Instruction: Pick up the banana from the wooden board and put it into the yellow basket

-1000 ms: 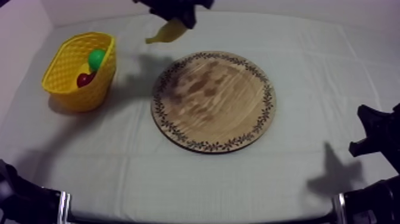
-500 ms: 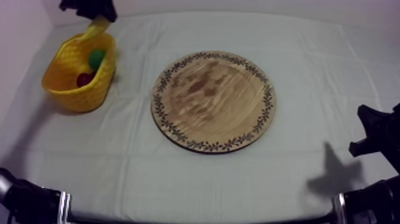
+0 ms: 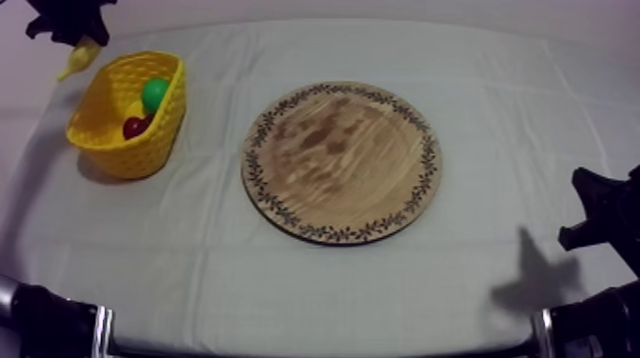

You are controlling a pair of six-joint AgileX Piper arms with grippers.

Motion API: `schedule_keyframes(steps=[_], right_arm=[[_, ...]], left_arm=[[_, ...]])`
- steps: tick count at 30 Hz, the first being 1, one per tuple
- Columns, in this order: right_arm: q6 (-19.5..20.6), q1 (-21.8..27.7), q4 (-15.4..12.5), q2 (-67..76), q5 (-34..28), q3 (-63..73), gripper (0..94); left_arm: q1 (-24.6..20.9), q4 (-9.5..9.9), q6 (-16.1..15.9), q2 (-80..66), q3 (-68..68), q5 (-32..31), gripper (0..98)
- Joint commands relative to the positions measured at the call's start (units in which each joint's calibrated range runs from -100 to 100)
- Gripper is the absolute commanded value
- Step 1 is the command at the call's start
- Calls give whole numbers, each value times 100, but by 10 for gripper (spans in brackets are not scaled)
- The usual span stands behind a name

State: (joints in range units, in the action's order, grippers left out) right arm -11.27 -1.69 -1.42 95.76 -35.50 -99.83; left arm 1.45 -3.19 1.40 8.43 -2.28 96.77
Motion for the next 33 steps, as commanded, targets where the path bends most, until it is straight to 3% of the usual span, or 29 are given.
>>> schedule_keyframes(steps=[1, 21, 25, 33], right_arm=[[2, 0, -2, 0, 2, -5, 2], [2, 0, -2, 0, 2, -5, 2], [2, 0, -2, 0, 2, -5, 2], [2, 0, -2, 0, 2, -5, 2]], left_arm=[[-8, -4, -4, 61, -10, 13, 105], [8, -151, -50, 1420, 187, -169, 161], [10, -159, -55, 1673, 71, -195, 278], [44, -149, -173, 1952, 51, -339, 638]])
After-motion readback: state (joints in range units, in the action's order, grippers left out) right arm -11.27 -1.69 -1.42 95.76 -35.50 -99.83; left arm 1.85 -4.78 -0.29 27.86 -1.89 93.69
